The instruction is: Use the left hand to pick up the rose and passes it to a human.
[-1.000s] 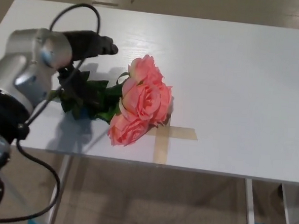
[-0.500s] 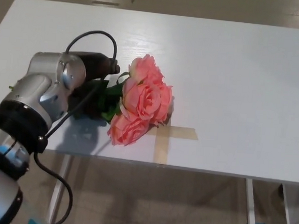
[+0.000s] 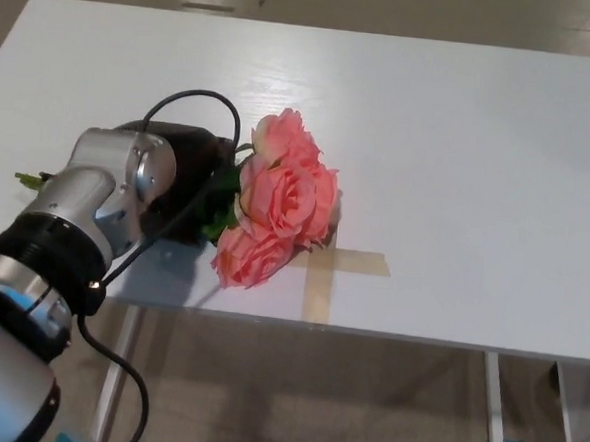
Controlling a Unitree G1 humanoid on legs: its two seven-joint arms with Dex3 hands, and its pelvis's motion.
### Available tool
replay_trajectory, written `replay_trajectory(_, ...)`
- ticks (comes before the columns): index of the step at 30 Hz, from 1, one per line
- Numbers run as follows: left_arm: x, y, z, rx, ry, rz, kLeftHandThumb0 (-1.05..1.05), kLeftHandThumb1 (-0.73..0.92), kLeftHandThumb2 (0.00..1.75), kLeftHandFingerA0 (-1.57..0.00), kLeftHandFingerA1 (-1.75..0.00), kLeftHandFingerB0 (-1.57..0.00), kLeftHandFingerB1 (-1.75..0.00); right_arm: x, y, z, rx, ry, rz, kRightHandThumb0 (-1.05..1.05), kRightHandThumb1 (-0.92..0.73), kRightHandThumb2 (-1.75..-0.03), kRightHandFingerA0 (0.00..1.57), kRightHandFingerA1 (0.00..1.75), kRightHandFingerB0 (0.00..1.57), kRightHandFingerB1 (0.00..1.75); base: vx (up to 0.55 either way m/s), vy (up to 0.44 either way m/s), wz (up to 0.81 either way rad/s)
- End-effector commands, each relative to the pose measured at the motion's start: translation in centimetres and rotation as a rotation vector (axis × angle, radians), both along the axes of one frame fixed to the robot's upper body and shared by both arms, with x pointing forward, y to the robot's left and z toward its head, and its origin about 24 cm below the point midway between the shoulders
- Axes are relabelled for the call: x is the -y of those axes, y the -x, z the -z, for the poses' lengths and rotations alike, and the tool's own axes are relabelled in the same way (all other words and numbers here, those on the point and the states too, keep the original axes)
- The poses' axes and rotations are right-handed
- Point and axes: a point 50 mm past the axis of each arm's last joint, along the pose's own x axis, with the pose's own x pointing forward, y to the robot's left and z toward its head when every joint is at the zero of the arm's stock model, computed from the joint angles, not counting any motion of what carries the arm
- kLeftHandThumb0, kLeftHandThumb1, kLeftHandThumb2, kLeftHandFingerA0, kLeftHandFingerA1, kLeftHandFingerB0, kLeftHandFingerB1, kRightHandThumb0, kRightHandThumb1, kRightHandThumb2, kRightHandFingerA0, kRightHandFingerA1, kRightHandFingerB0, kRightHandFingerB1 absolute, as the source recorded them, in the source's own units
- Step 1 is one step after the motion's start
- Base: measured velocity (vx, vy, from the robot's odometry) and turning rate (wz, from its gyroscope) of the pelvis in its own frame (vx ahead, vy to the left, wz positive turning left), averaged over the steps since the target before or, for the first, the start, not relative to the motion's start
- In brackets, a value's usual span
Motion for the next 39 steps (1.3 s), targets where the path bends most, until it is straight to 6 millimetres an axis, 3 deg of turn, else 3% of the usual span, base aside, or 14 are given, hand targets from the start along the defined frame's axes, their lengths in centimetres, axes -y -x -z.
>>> replay_trajectory(1, 0.2, 0.6, 1.7, 0.036, -0.093, 0.064, -0.28, 0.68, 0.62, -0.72, -0.59, -0.41, -0.34, -0.2, 0.2, 0.2, -0.023, -0.013, 0.004, -0.36, -0.62, -0.58, 0.73, 0.48, 0.58, 0.42, 0.00, 0.000, 0.00)
replay_trajectory(4, 0.2, 0.6, 1.7, 0.041, -0.094, 0.067, -0.28, 0.68, 0.62, -0.72, -0.59, -0.41, -0.34, -0.2, 0.2, 0.2, -0.023, -0.013, 0.004, -0.36, -0.62, -0.58, 0.73, 0.48, 0.58, 0.42, 0.00, 0.000, 0.00)
replay_trajectory(5, 0.1, 0.8, 2.2, 0.097, -0.064, 0.084, -0.22, 0.62, 0.59, -0.67, -1.53, -0.61, -0.41, -0.2, 0.1, 0.2, -0.020, -0.013, 0.002, -0.36, -0.62, -0.58, 0.73, 0.48, 0.58, 0.42, 0.00, 0.000, 0.00)
replay_trajectory(6, 0.1, 0.9, 2.5, 0.134, -0.045, 0.095, -0.19, 0.61, 0.57, -0.68, -1.59, -0.63, -0.41, -0.2, 0.0, 0.1, -0.018, -0.012, 0.000, -0.36, -0.62, -0.58, 0.73, 0.48, 0.58, 0.42, 0.00, 0.000, 0.00)
replay_trajectory(10, 0.0, 1.0, 2.6, 0.174, -0.028, 0.107, -0.23, 0.62, 0.58, -0.64, -1.55, -0.63, -0.42, -0.2, -0.1, 0.1, -0.016, -0.011, -0.002, -0.36, -0.62, -0.58, 0.73, 0.48, 0.58, 0.42, 0.00, 0.000, 0.00)
replay_trajectory(11, 0.2, 1.1, 2.5, 0.206, -0.029, 0.131, -0.27, 0.55, 0.62, -0.72, -1.39, -0.64, -0.46, -0.2, -0.2, 0.0, -0.008, -0.013, 0.002, -0.36, -0.62, -0.59, 0.74, 0.48, 0.58, 0.42, 0.00, 0.000, 0.00)
replay_trajectory(12, 0.2, 1.1, 2.4, 0.207, -0.027, 0.134, -0.21, 0.58, 0.58, -0.70, -1.36, -0.66, -0.43, -0.2, -0.2, 0.0, -0.008, -0.013, 0.003, -0.36, -0.62, -0.59, 0.74, 0.48, 0.58, 0.42, 0.00, 0.000, 0.00)
replay_trajectory(18, 0.4, 1.2, 2.6, 0.214, -0.022, 0.145, -0.22, 0.57, 0.58, -0.72, -1.32, -0.67, -0.44, -0.3, -0.3, 0.0, -0.001, -0.014, 0.003, -0.36, -0.63, -0.59, 0.74, 0.48, 0.58, 0.42, 0.00, 0.000, 0.00)
replay_trajectory(31, 0.8, 1.4, 2.1, 0.300, 0.002, 0.189, -0.23, 0.59, 0.57, -0.75, -1.39, -0.66, -0.43, -0.4, -0.3, 0.0, -0.002, -0.016, -0.001, -0.36, -0.63, -0.59, 0.74, 0.48, 0.59, 0.42, 0.00, 0.000, 0.00)
replay_trajectory(32, 0.7, 1.1, 1.0, 0.344, 0.035, 0.185, -0.23, 0.57, 0.59, -0.72, -1.47, -0.63, -0.43, -0.4, -0.4, 0.0, -0.003, -0.013, -0.003, -0.36, -0.63, -0.59, 0.74, 0.48, 0.59, 0.42, 0.00, 0.000, 0.00)
replay_trajectory(36, 0.6, 1.2, 0.9, 0.349, 0.040, 0.185, -0.23, 0.57, 0.59, -0.72, -1.47, -0.63, -0.43, -0.4, -0.5, 0.0, -0.004, -0.013, -0.003, -0.36, -0.63, -0.59, 0.74, 0.48, 0.59, 0.42, 0.00, 0.000, 0.00)
replay_trajectory(39, 0.6, 1.3, -0.4, 0.398, 0.078, 0.214, -0.27, 0.59, 0.60, -0.71, -1.49, -0.66, -0.44, -0.3, 0.0, 0.1, -0.012, -0.011, 0.000, -0.36, -0.63, -0.58, 0.73, 0.47, 0.59, 0.42, 0.00, 0.000, 0.00)
